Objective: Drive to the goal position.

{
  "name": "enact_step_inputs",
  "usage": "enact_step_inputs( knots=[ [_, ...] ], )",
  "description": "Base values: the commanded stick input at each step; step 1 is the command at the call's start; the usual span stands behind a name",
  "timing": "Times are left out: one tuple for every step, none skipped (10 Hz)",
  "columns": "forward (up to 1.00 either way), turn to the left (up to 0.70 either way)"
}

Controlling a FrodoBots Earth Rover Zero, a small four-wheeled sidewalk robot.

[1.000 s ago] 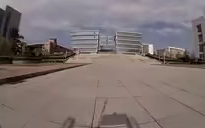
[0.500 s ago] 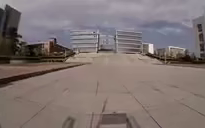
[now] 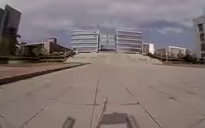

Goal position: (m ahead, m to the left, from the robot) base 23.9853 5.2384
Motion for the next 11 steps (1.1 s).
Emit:
enact_step_inputs(
  knots=[
    [1.0, 0.0],
    [1.0, 0.0],
    [1.0, 0.0],
    [1.0, 0.0],
    [1.0, 0.0],
    [1.0, 0.0],
    [1.0, 0.0],
    [1.0, 0.0],
    [1.0, 0.0],
    [1.0, 0.0],
    [1.0, 0.0]
  ],
)
